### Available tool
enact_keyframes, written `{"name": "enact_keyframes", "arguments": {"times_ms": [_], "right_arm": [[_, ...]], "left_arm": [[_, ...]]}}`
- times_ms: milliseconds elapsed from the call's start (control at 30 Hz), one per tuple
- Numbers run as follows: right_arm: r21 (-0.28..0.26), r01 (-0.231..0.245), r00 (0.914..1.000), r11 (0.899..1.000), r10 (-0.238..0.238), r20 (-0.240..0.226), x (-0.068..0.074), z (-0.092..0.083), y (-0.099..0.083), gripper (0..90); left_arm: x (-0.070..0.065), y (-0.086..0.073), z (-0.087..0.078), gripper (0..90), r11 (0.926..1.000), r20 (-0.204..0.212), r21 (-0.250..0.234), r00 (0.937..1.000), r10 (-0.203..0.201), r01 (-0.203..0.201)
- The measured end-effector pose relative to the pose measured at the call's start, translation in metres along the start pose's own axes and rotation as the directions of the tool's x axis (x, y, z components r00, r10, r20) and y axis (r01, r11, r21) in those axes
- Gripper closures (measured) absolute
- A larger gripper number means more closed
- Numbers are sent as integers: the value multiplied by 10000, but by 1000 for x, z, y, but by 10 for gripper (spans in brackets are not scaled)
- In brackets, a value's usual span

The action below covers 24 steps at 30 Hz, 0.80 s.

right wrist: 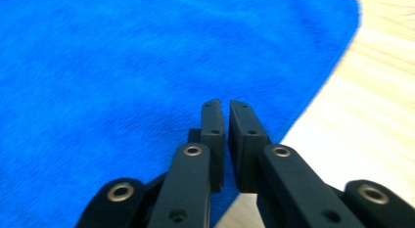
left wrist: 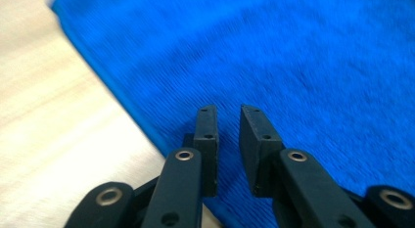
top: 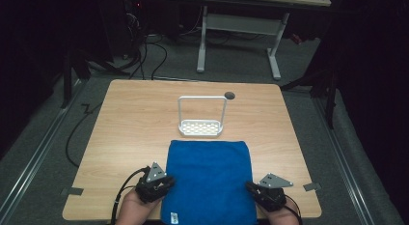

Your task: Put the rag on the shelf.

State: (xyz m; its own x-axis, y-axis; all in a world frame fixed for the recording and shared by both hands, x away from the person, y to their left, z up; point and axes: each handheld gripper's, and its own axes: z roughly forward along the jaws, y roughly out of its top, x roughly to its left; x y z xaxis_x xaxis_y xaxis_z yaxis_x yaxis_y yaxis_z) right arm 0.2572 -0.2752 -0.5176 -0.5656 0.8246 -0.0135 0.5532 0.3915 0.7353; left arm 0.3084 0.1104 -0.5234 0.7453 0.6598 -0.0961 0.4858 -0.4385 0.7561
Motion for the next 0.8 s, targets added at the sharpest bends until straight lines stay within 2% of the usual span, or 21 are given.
{"name": "enact_keyframes", "arguments": {"times_ms": [100,233,367,533,800], "right_arm": [[-203,-198,9996,9996,202,196,-6,0,-2,809],[-476,-852,9958,9952,867,300,-14,-1,-4,774],[-698,-1065,9932,9919,1094,396,-19,-1,-4,764],[-781,-955,9944,9924,987,383,-20,-1,-3,751],[-754,-708,9971,9946,727,224,-19,0,-2,729]], "left_arm": [[5,1,-3,744,9988,-113,-364,9994,-318,313],[11,1,-3,712,9969,-321,-584,9980,-550,531],[16,4,2,674,9950,-549,-758,9961,-695,652],[19,11,7,647,9952,-938,-834,9939,-588,510],[35,22,14,660,9918,-1325,-846,9854,-1065,958]]}}
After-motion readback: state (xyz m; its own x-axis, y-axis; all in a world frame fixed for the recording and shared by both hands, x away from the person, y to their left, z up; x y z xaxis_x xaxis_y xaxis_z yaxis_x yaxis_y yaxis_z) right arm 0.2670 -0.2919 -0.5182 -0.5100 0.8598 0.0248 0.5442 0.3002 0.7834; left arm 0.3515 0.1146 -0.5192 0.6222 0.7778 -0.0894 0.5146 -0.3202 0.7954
